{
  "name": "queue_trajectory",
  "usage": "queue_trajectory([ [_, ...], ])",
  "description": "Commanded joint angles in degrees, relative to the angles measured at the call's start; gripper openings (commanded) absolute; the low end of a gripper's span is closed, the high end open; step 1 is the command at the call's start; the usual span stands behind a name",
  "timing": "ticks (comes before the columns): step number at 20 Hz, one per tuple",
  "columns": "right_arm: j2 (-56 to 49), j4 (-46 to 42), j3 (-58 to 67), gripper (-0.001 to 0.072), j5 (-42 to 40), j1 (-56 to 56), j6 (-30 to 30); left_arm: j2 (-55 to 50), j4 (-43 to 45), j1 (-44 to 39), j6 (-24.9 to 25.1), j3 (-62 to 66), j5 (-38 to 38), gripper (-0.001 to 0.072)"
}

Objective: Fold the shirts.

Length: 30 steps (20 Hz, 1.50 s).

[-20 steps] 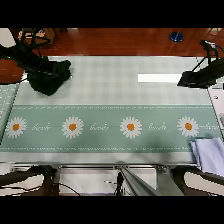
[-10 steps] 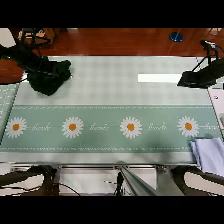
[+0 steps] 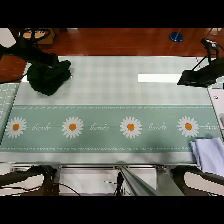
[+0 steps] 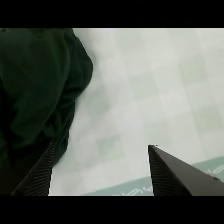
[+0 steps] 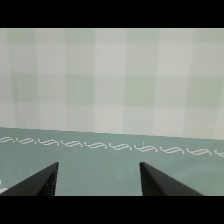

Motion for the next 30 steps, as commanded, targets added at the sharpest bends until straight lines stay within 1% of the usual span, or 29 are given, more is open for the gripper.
queue_trajectory([
  [1,-0.04,0.02,0.02,0.0588,-0.5,0.02,0.04,-0.11,-2.32,-0.02,-1.33,0.02,3.56,0.0719],
  [4,-0.04,-0.02,0.02,0.0588,-0.52,0.02,0.02,-0.15,-2.34,-0.02,-1.36,0.02,5.22,0.0719],
  [10,-0.04,-0.11,0.02,0.0588,-0.52,0.02,0.02,-0.72,-2.93,-0.02,-1.33,0.02,5.25,0.0718],
  [11,-0.04,-0.46,0.02,0.0588,-0.55,0.02,0.0,-1.2,-2.14,0.0,-1.31,0.02,5.29,0.0718],
  [12,-0.07,-0.98,0.02,0.0588,-0.55,0.02,0.02,-1.97,0.7,0.11,-1.36,0.02,5.51,0.0719],
  [13,-0.04,-1.09,0.02,0.0588,-0.52,0.02,0.0,-3.15,3.8,0.5,-2.01,0.02,5.46,0.0719],
  [14,-0.07,-1.09,0.02,0.0588,-0.52,0.02,0.0,-4.44,5.57,1.33,-3.87,0.02,5.46,0.0719],
  [17,-0.07,-1.09,0.02,0.0588,-0.55,0.02,0.02,-8.85,6.08,5.79,-5.2,0.02,5.35,0.072],
  [19,-0.07,-0.94,0.0,0.0588,-0.5,0.04,0.02,-12.04,6.08,8.96,-8.44,0.04,5.99,0.072],
  [22,-0.07,-0.94,0.0,0.0588,-0.52,0.02,0.02,-16.28,6.05,11.89,-8.9,0.04,7.39,0.072],
  [26,-0.07,-0.92,0.0,0.0588,-0.44,0.04,0.02,-21.62,6.08,12.9,-8.85,0.04,9.73,0.0719],
  [27,-0.07,-0.94,0.0,0.0588,-0.42,0.04,0.02,-22.71,6.08,12.85,-8.87,0.04,9.66,0.0674],
  [29,-0.07,-0.96,0.0,0.0587,-0.46,0.04,0.02,-23.39,6.05,12.81,-8.63,0.04,7.58,0.0037],
  [30,-0.07,-1.05,0.0,0.0588,-0.46,0.02,0.02,-23.21,6.08,12.87,-8.63,0.17,7.48,0.003],
])
